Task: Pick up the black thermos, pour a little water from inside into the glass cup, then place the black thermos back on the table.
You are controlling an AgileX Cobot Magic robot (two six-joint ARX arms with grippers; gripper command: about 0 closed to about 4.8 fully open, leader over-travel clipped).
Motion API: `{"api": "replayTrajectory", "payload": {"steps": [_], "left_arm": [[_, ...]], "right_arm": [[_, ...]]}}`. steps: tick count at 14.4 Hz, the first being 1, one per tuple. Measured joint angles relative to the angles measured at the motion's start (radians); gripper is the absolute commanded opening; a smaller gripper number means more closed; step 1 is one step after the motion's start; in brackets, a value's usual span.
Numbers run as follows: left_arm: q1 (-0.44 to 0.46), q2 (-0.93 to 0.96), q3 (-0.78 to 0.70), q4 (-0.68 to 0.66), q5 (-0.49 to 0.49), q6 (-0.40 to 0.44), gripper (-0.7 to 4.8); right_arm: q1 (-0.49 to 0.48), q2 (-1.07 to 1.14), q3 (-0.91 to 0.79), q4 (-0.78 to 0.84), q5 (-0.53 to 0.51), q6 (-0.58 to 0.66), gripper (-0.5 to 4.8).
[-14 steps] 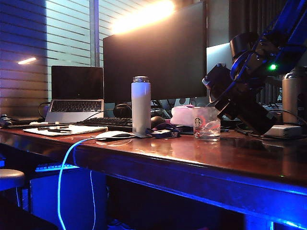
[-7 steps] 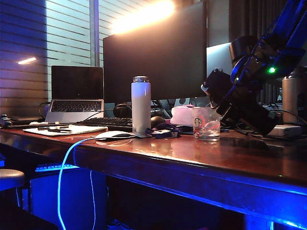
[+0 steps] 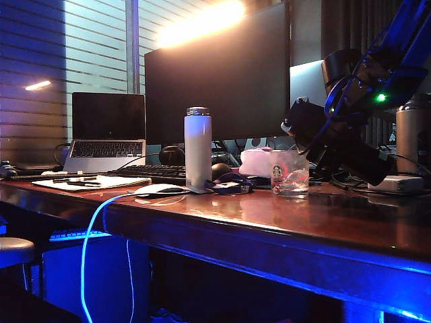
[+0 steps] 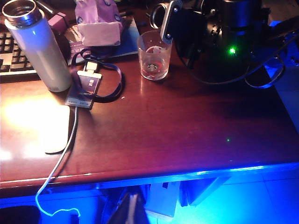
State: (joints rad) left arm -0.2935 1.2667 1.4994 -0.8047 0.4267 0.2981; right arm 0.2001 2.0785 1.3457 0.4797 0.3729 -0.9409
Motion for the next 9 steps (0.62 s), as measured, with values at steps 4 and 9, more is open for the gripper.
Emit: {"api": "replayTrajectory", "payload": {"steps": [4,9], "left_arm": [[0.0,0.0,0.0,0.0,0.0,0.0,-0.03],[0.0,0.0,0.0,0.0,0.0,0.0,-0.03]], "right_arm": [[0.0,0.0,0.008,-0.001,0.002,-0.074,0.19],[0.0,0.0,0.008,0.002,0.008,-0.149,0.22]]}}
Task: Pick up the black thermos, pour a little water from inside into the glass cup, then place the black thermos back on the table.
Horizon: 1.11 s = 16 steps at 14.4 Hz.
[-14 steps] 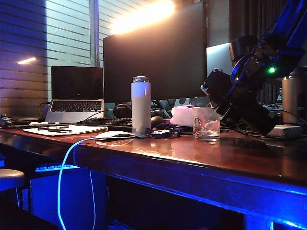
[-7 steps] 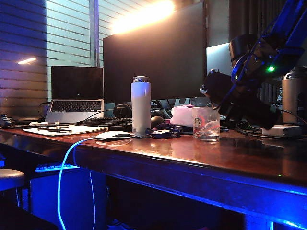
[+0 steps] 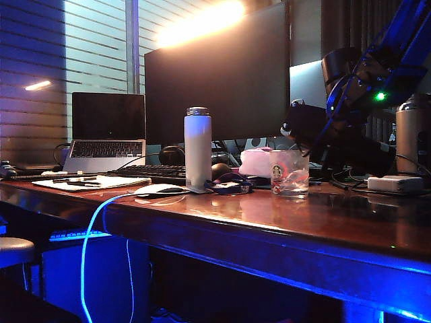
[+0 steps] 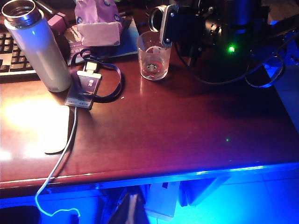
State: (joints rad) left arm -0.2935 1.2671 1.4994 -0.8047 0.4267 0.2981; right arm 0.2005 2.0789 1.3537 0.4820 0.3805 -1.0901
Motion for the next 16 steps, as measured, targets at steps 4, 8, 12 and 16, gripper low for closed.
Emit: {"api": "replayTrajectory", "payload": {"steps": [4,8,12,16], "left_arm": [[0.0,0.0,0.0,0.0,0.0,0.0,-0.03],[0.0,0.0,0.0,0.0,0.0,0.0,-0.03],[0.0,0.0,0.0,0.0,0.0,0.0,-0.03],[0.0,0.0,0.0,0.0,0.0,0.0,-0.03]], "right_arm": [[0.0,0.0,0.0,0.013,0.001,-0.062,0.22],[0.0,0.0,0.001,0.016,0.001,-0.106,0.22],[0.0,0.0,0.001,0.026,0.001,-0.161,0.22],[0.001,0.0,0.001,0.036,0.001,-0.213,0.23]]}}
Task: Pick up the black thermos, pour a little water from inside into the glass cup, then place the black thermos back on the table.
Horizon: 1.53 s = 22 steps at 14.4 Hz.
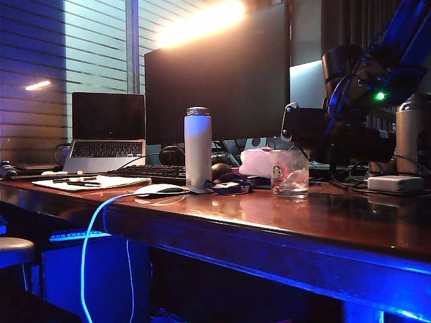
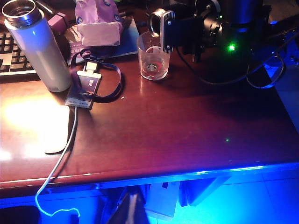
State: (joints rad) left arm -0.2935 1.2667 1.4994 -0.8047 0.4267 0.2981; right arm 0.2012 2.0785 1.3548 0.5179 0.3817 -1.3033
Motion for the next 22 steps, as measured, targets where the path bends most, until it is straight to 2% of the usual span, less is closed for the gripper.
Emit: {"api": "replayTrajectory", "payload": {"steps": [16,22], "left_arm": [[0.0,0.0,0.0,0.0,0.0,0.0,-0.03],[0.0,0.0,0.0,0.0,0.0,0.0,-0.03]], "right_arm": [[0.002,-0.001,0.001,0.023,-0.004,-0.157,0.32],[0.003,-0.001,0.001,0.027,-0.008,-0.165,0.32]]}}
